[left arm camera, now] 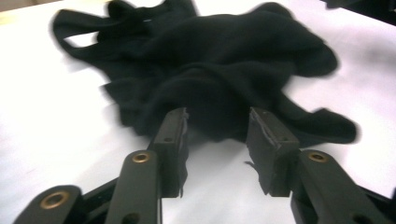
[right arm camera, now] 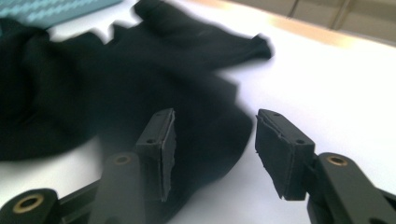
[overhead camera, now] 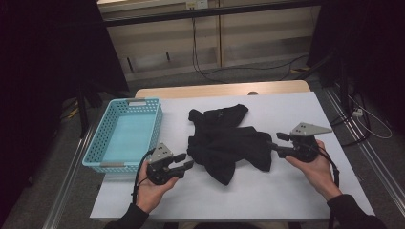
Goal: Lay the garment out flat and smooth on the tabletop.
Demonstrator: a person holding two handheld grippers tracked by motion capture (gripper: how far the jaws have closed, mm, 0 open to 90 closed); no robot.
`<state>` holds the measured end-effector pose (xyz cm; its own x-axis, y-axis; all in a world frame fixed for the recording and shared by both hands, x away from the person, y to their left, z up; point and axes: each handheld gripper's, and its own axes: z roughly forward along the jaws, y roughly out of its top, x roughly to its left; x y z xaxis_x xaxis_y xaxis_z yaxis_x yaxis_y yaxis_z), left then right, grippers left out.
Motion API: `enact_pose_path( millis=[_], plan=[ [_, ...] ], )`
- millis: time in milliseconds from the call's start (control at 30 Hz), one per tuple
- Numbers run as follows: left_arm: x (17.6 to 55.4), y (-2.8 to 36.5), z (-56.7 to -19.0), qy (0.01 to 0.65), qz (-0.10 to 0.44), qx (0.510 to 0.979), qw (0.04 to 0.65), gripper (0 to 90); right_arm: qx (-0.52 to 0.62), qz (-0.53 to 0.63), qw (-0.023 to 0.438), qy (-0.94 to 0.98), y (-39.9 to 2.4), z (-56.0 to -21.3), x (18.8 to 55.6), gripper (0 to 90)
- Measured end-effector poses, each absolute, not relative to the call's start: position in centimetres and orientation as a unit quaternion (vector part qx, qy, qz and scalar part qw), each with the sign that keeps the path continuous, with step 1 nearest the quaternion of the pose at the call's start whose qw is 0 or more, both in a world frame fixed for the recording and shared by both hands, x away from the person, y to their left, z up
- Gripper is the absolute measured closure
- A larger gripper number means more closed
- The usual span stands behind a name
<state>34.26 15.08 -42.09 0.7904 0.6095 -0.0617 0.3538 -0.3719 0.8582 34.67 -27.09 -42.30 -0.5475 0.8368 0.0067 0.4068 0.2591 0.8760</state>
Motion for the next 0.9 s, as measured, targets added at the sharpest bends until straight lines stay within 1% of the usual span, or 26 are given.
enact_pose_path(
  millis=[33, 67, 100, 133, 167, 200, 233, 300, 367, 433, 467, 500, 533, 567, 600, 633, 667, 733, 800, 867, 900],
  plan=[
    [33.9, 14.7, -42.0, 0.287, 0.132, 0.821, 0.476, 60.3, 0.405, 0.447, 0.234, 0.762, -26.9, -42.5, 33.9, 50.3],
    [33.4, 13.9, -42.0, 0.276, 0.123, 0.826, 0.476, 66.4, 0.393, 0.441, 0.225, 0.775, -26.4, -42.9, 32.7, 54.3],
    [33.4, 13.9, -42.0, 0.276, 0.123, 0.826, 0.476, 68.1, 0.393, 0.441, 0.225, 0.775, -26.4, -42.9, 32.7, 54.3],
    [32.9, 13.1, -41.9, 0.257, 0.116, 0.833, 0.476, 70.6, 0.376, 0.440, 0.207, 0.788, -25.9, -43.2, 31.7, 63.4],
    [32.9, 13.1, -41.9, 0.257, 0.116, 0.833, 0.476, 72.3, 0.376, 0.440, 0.207, 0.788, -25.9, -43.2, 31.7, 63.4],
    [32.6, 12.1, -42.0, 0.244, 0.100, 0.838, 0.478, 74.0, 0.358, 0.437, 0.201, 0.800, -25.2, -43.3, 30.8, 71.9],
    [32.6, 12.1, -42.0, 0.244, 0.100, 0.838, 0.478, 75.1, 0.358, 0.437, 0.201, 0.800, -25.2, -43.3, 30.8, 71.9],
    [32.4, 10.8, -42.3, 0.228, 0.095, 0.846, 0.473, 76.4, 0.344, 0.434, 0.184, 0.812, -24.6, -43.6, 30.4, 79.0],
    [32.3, 9.9, -42.4, 0.218, 0.088, 0.849, 0.473, 78.2, 0.335, 0.424, 0.172, 0.824, -24.1, -44.2, 30.5, 80.4],
    [32.3, 9.1, -42.5, 0.212, 0.082, 0.852, 0.471, 78.3, 0.332, 0.412, 0.167, 0.832, -23.6, -44.8, 30.8, 79.8],
    [32.5, 8.3, -42.8, 0.212, 0.078, 0.859, 0.461, 78.3, 0.329, 0.408, 0.158, 0.837, -23.2, -45.2, 31.2, 78.2],
    [32.5, 8.3, -42.8, 0.212, 0.078, 0.859, 0.461, 78.3, 0.329, 0.408, 0.158, 0.837, -23.2, -45.2, 31.2, 78.2],
    [32.9, 7.8, -43.6, 0.219, 0.077, 0.865, 0.444, 79.3, 0.331, 0.399, 0.152, 0.841, -22.7, -45.8, 31.5, 75.4],
    [32.9, 7.8, -43.6, 0.219, 0.077, 0.865, 0.444, 79.9, 0.331, 0.399, 0.152, 0.841, -22.7, -45.8, 31.5, 75.4],
    [33.4, 7.6, -44.4, 0.228, 0.074, 0.872, 0.428, 79.9, 0.333, 0.392, 0.150, 0.844, -22.4, -46.2, 31.8, 72.2],
    [33.4, 7.6, -44.4, 0.228, 0.074, 0.872, 0.428, 79.8, 0.333, 0.392, 0.150, 0.844, -22.4, -46.2, 31.8, 72.2],
    [33.6, 7.5, -44.9, 0.236, 0.063, 0.872, 0.424, 79.8, 0.334, 0.390, 0.153, 0.844, -22.2, -46.3, 32.0, 70.0],
    [33.7, 7.4, -45.2, 0.240, 0.057, 0.872, 0.422, 73.3, 0.340, 0.385, 0.164, 0.842, -22.0, -46.4, 32.5, 67.5],
    [33.7, 7.1, -45.1, 0.239, 0.051, 0.870, 0.429, 63.1, 0.349, 0.381, 0.181, 0.837, -22.1, -46.5, 33.1, 61.1],
    [33.7, 6.6, -45.3, 0.236, 0.049, 0.873, 0.424, 58.6, 0.354, 0.378, 0.190, 0.834, -22.1, -46.5, 33.4, 54.9],
    [33.7, 6.6, -45.3, 0.236, 0.049, 0.873, 0.424, 56.3, 0.354, 0.378, 0.190, 0.834, -22.1, -46.5, 33.4, 54.9]
  ],
)
